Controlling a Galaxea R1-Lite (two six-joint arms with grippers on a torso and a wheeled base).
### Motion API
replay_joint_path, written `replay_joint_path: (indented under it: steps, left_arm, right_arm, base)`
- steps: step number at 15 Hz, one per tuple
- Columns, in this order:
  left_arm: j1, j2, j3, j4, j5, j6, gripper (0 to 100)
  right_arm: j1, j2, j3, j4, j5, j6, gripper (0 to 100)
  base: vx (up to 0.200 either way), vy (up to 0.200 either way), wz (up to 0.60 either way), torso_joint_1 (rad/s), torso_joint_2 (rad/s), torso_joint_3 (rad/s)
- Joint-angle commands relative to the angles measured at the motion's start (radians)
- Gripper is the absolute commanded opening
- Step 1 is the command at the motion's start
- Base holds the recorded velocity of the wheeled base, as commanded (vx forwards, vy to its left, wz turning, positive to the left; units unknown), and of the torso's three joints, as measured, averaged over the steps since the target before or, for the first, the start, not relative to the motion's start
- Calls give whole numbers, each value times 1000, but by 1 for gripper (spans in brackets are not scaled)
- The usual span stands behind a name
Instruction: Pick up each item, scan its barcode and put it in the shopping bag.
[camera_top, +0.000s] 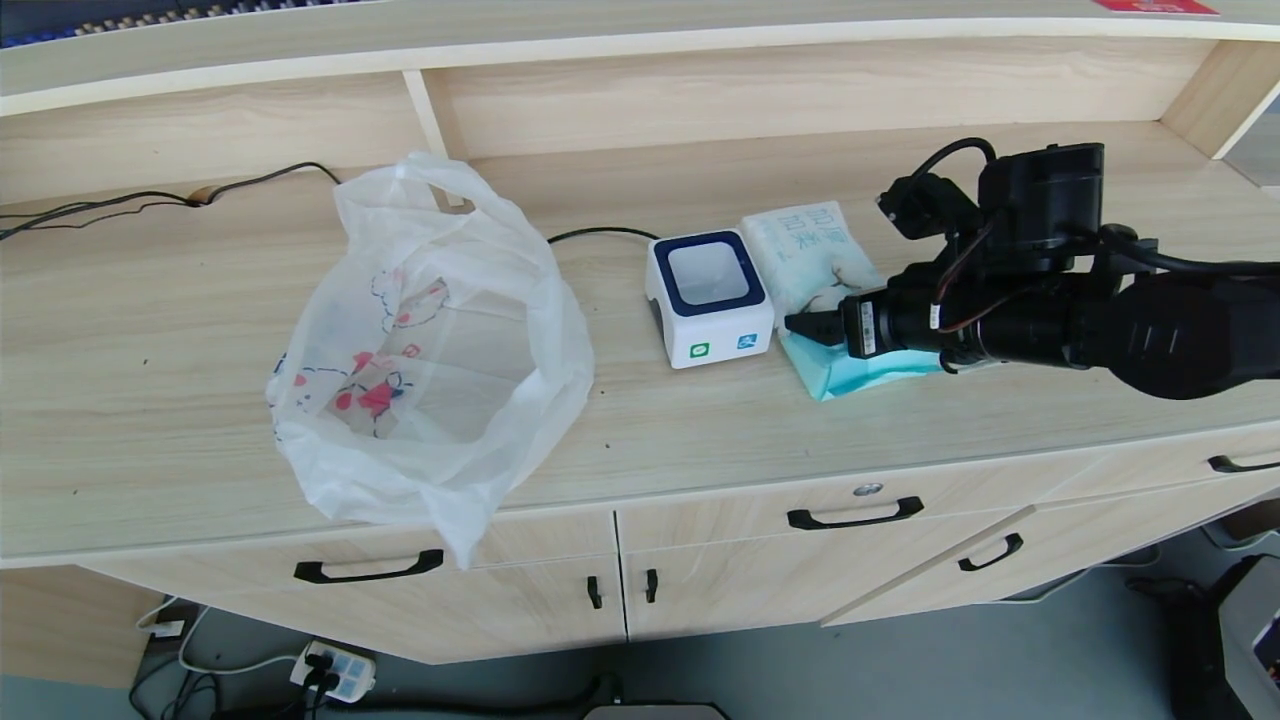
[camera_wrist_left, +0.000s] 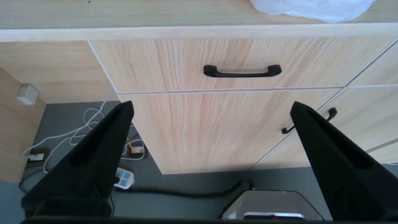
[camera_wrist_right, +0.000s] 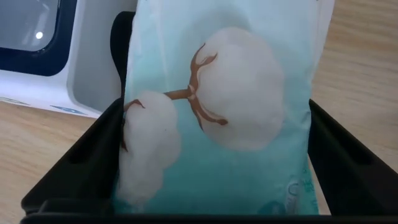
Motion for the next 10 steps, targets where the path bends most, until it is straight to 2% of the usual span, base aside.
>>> replay_joint_path:
  steps: [1,7,10]
  left_arm:
    - [0,0,0,0,0,0,100]
    - [0,2,0,0,0,0,100]
    - [0,2,0,0,0,0,100]
  right_arm:
    - [0,6,0,-1,3,0,0]
    - [6,-63,20,-4,3,-5,0]
    - [1,-129,101,-6,4,2,0]
  base:
    - [0,0,0,0,0,0]
    - [0,0,0,0,0,0]
    - [0,0,0,0,0,0]
